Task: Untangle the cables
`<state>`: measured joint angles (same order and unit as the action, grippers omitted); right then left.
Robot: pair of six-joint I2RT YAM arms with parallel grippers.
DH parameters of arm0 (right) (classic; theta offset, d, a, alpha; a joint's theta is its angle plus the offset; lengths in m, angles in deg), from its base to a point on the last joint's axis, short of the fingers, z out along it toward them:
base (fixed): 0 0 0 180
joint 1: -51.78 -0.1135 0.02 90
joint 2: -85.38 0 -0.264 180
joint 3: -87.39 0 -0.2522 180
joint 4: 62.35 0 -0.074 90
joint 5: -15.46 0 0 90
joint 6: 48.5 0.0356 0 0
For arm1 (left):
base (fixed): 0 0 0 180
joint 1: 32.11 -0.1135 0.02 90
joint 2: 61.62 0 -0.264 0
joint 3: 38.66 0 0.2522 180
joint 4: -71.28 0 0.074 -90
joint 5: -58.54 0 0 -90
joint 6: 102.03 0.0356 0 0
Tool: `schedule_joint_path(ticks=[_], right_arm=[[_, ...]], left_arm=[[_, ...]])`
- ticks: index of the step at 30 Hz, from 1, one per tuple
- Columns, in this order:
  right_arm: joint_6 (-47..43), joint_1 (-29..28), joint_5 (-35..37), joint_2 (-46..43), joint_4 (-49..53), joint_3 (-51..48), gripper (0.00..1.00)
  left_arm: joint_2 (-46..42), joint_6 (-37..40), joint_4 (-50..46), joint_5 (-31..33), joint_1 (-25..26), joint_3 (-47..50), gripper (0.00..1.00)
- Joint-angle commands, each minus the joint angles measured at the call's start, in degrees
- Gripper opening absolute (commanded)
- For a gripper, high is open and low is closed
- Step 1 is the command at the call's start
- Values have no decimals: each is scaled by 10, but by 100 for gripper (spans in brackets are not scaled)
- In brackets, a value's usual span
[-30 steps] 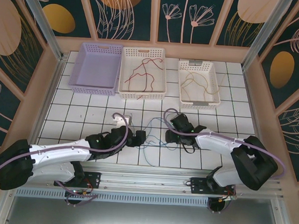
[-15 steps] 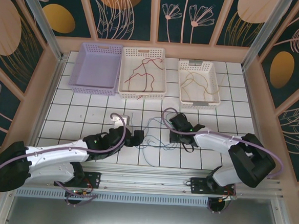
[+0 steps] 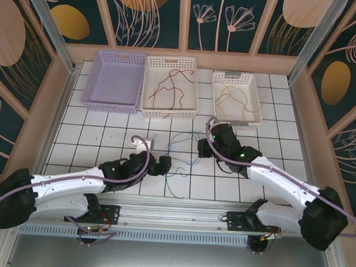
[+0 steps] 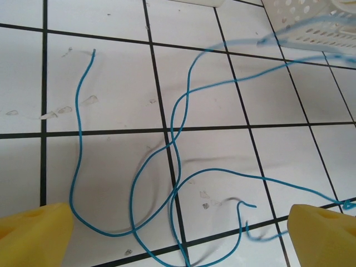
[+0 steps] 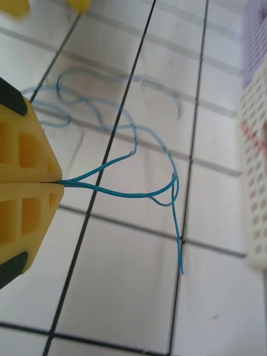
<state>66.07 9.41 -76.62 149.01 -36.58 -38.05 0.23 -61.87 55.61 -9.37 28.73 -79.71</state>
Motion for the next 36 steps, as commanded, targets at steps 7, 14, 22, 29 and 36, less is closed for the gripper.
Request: schedule_joint_path(ticks=[7, 14, 22, 29, 36], right_arm=[[-29, 10, -154, -68, -61, 12, 0], [-30, 17, -244, -90, -112, -4, 0], [-30, 17, -309, -106, -143, -19, 0], [-31, 15, -337, -120, -149, -29, 0], [-35, 15, -357, -121, -155, -41, 0]], left_arm=[[-68, 12, 213, -108, 3, 59, 99], [-133, 6, 293, -93, 3, 101, 95], [-111, -57, 279, -58, 3, 79, 90], [-116, -101, 312, -53, 3, 75, 87], [-158, -102, 307, -23, 3, 77, 87]])
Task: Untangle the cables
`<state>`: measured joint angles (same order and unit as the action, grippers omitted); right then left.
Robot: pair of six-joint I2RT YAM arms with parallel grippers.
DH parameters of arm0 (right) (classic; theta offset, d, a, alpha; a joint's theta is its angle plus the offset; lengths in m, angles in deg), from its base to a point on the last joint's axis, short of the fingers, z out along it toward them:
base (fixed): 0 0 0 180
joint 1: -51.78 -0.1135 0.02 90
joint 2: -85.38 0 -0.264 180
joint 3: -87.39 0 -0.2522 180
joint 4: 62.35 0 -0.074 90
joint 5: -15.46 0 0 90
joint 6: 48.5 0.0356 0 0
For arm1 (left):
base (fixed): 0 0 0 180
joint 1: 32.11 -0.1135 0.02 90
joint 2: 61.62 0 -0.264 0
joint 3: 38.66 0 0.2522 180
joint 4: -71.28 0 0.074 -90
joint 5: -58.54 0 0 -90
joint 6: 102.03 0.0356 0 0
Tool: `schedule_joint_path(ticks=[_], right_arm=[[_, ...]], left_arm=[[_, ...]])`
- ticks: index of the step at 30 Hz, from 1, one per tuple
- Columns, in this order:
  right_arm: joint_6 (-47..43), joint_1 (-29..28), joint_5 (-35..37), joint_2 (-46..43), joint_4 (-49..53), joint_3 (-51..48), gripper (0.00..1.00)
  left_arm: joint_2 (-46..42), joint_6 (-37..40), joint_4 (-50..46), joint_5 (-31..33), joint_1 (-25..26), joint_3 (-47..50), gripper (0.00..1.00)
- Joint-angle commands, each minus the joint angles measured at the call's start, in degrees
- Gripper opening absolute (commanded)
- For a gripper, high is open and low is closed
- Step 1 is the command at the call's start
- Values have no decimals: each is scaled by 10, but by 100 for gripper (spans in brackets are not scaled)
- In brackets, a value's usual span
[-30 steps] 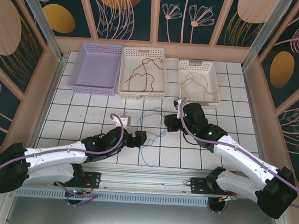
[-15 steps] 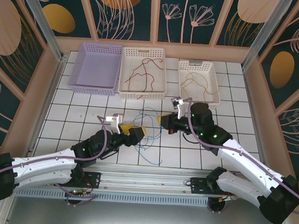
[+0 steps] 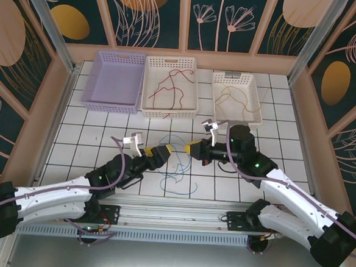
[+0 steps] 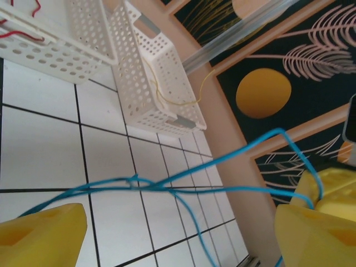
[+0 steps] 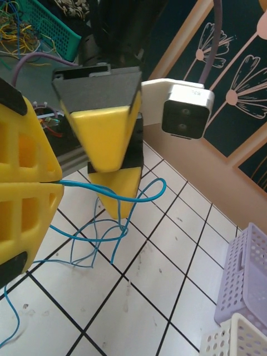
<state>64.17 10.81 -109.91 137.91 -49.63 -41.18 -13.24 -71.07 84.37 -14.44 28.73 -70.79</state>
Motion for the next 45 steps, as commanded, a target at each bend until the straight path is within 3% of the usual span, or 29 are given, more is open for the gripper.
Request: schedule_joint_path(ticks=[1, 6, 11, 17, 21, 32, 36, 41, 45], right_arm=[[-17, 1, -25, -11, -23, -10, 0], [-19, -2, -37, -11, -25, -15, 0], [-24, -11, -48, -10, -28, -10, 0], [-28, -16, -49, -14, -24, -8, 0], [-29, -17, -48, -18, -21, -8, 0], [-34, -17, -44, -24, -13, 0, 0], [-33, -17, -51, -21, -14, 0, 0], [-33, -18, -56, -20, -13, -2, 0], [-36, -18, -41, -19, -3, -2, 0]], left_arm=[[-35, -9, 14, 40, 3, -11, 88], [-70, 8, -28, 62, 1, -25, 94], [-14, 58, -92, 0, 1, -100, 95], [31, 109, -158, -50, 1, -158, 86], [37, 130, -195, -53, 1, -179, 73], [32, 175, -239, -91, 1, -186, 66], [37, 181, -242, -84, 1, -185, 55], [37, 187, -239, -66, 1, -186, 33], [30, 190, -245, -38, 0, -187, 0]])
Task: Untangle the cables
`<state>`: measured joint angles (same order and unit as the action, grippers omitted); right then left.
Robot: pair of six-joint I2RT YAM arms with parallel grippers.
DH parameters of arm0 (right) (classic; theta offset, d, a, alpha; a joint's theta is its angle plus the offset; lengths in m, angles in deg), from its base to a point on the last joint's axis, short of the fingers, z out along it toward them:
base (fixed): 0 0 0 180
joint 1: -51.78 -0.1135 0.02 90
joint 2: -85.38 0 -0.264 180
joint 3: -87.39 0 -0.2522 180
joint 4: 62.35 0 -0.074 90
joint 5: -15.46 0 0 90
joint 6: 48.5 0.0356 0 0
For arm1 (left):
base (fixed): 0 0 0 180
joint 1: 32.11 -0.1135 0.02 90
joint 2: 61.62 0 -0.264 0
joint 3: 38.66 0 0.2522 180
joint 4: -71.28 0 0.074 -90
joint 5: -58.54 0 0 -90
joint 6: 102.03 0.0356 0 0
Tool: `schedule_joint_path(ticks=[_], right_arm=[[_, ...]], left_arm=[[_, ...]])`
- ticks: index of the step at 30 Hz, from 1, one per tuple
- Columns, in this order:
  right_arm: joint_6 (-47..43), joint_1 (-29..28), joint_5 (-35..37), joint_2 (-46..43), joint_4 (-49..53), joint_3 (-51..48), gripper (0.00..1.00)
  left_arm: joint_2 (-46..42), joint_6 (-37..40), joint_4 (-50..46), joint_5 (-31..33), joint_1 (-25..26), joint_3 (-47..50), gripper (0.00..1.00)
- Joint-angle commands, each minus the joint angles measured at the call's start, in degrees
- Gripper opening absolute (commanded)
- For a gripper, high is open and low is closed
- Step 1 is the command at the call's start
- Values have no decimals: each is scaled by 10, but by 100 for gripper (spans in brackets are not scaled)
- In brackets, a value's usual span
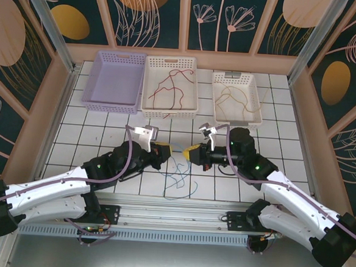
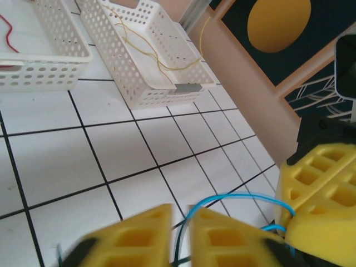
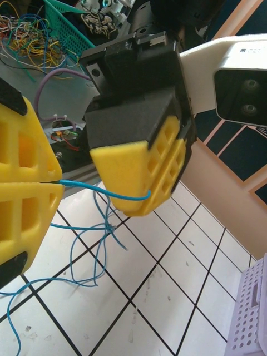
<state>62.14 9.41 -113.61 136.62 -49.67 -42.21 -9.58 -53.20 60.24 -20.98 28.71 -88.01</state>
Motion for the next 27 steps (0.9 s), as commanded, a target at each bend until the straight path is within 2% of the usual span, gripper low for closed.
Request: schedule_joint_path(ticks=[1, 7, 13, 17, 19, 21, 24, 27], right_arm=[[-17, -4, 2, -6, 1, 8, 0], [-22, 0, 82, -3, 19, -3, 0], [-8, 22, 170, 32, 31, -8, 0], [0, 54, 175, 62, 36, -13, 1], [4, 63, 150, 72, 21, -22, 10], [8, 62, 123, 80, -3, -35, 28], [10, 47, 93, 90, -47, -53, 49], [9, 25, 87, 102, -91, -70, 61]], left_arm=[[-10, 9, -7, 36, -2, -15, 0], [-34, -10, -29, 112, -26, -20, 0], [-26, -18, -32, 138, -94, -38, 0], [4, 7, -31, 135, -124, -86, 0], [21, 23, -34, 123, -132, -117, 0], [38, 41, -44, 127, -134, -153, 0], [53, 70, -64, 135, -138, -198, 0], [63, 92, -81, 138, -141, -257, 0]])
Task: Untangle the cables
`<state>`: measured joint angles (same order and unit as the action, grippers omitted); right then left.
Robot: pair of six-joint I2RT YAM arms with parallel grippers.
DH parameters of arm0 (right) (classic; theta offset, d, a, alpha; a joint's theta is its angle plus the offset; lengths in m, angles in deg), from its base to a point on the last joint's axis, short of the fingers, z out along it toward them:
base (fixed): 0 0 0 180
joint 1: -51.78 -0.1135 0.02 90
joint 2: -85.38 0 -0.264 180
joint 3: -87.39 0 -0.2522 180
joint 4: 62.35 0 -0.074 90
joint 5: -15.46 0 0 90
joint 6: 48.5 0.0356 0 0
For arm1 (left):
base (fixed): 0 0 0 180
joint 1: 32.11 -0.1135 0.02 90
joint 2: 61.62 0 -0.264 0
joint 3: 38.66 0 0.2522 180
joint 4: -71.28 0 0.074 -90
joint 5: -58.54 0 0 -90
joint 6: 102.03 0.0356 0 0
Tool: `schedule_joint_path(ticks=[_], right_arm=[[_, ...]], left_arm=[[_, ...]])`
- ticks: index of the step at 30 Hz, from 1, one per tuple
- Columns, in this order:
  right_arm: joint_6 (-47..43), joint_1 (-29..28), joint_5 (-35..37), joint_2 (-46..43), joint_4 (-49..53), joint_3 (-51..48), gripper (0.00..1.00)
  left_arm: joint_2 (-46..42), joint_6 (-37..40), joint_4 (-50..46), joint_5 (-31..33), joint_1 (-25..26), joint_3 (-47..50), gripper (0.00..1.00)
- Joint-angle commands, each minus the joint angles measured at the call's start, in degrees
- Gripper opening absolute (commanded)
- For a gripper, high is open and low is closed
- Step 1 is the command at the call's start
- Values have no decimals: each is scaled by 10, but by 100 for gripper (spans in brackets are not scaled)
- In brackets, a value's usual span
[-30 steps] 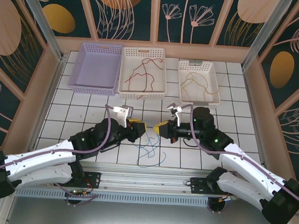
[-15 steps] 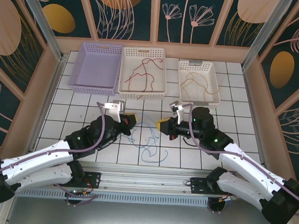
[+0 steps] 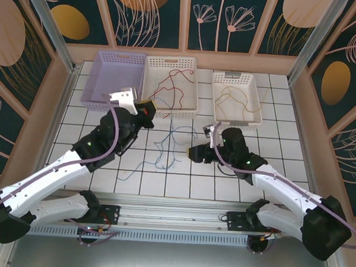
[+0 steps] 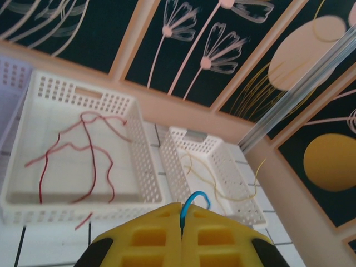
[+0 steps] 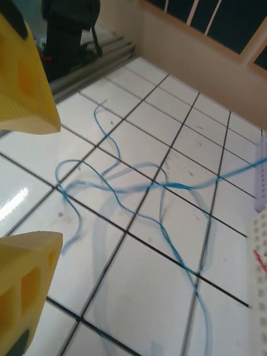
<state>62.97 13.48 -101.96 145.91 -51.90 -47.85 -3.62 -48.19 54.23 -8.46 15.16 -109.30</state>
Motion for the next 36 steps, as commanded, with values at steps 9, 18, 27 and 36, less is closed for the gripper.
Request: schedule_joint_path(ticks=[9, 18, 27, 36], right_arm=[[28, -37, -8, 87, -171, -30, 68], [6, -116, 79, 159, -320, -8, 73], [-22, -143, 100, 345, -315, 91, 74], [14, -143, 127, 413, -345, 100, 74]], left_arm=[[13, 96, -72, 37, -7, -152, 0], [9, 82, -81, 21, -8, -196, 0], [15, 96, -102, 36, -7, -230, 0], [14, 171, -128, 108, -8, -293, 0]])
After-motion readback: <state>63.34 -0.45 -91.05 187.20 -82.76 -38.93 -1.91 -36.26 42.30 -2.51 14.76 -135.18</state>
